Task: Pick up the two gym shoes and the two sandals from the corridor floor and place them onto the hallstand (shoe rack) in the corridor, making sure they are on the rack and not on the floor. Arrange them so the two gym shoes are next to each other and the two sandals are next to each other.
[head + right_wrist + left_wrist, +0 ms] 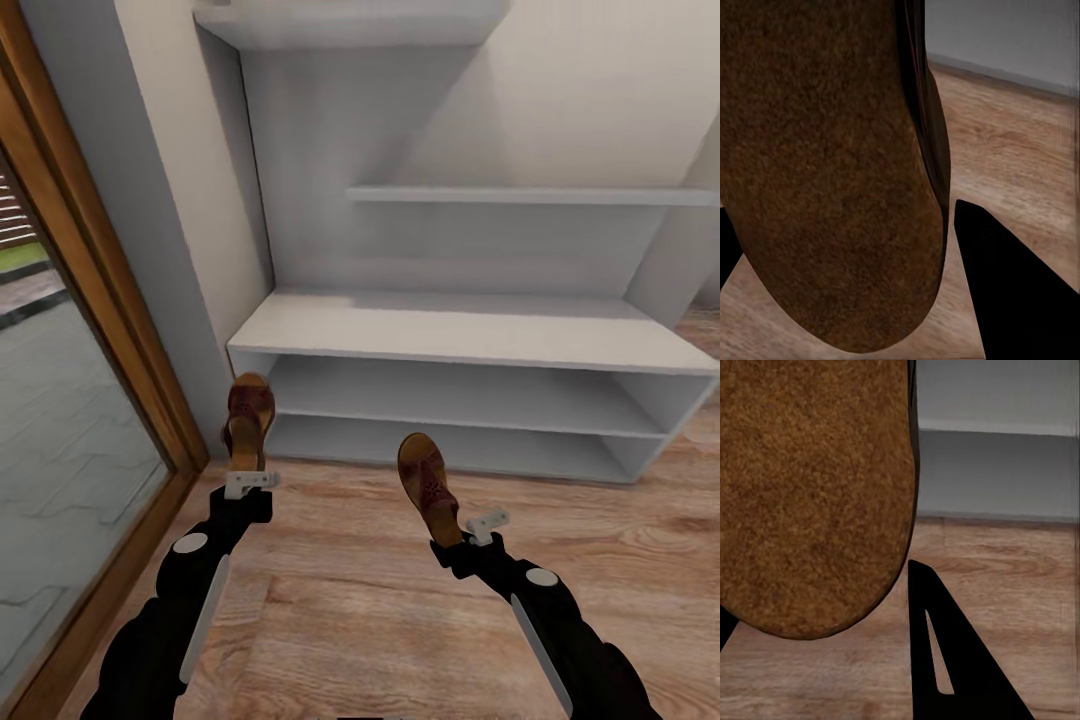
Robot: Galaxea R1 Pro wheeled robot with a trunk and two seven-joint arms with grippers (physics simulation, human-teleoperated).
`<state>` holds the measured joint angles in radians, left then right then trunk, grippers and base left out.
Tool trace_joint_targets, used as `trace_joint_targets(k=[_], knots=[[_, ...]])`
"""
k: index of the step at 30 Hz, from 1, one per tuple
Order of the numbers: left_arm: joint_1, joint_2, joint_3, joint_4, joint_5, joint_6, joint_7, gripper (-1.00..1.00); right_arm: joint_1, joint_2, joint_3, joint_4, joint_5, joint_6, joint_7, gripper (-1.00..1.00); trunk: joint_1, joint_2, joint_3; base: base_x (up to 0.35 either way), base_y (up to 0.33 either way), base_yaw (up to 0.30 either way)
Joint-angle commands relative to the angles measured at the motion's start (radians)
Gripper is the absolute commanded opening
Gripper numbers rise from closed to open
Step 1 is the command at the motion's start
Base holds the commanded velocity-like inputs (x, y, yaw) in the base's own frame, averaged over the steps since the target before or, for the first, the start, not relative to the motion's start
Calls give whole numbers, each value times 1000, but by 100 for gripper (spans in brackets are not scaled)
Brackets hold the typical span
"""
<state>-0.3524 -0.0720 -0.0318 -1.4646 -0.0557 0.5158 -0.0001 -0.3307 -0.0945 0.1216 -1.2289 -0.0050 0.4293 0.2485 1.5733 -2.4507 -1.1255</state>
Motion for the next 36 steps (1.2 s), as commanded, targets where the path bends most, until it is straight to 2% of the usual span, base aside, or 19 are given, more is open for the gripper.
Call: trace_joint_targets(k=[1,7,23,29,36], knots=[[0,0,0,-2,-6,5,0,-100,-1,-1,1,-1,-2,6,0,-100,0,0,0,0,148,-276],[0,0,0,-2,-6,4,0,-100,-1,-1,1,-1,-1,6,0,-100,0,0,3,0,43,-182],[0,0,0,0,-6,4,0,-100,-1,-1,1,-1,0,5,-2,-100,0,0,3,0,1,-7],[-35,4,-10,-18,-9,-8,4,-100,1,-8,-34,-27,-9,-7,-2,-100,0,0,3,0,0,0],[6,6,-1,23,-13,8,5,-100,1,-10,-37,13,-6,-4,-2,-100,0,0,3,0,0,0]])
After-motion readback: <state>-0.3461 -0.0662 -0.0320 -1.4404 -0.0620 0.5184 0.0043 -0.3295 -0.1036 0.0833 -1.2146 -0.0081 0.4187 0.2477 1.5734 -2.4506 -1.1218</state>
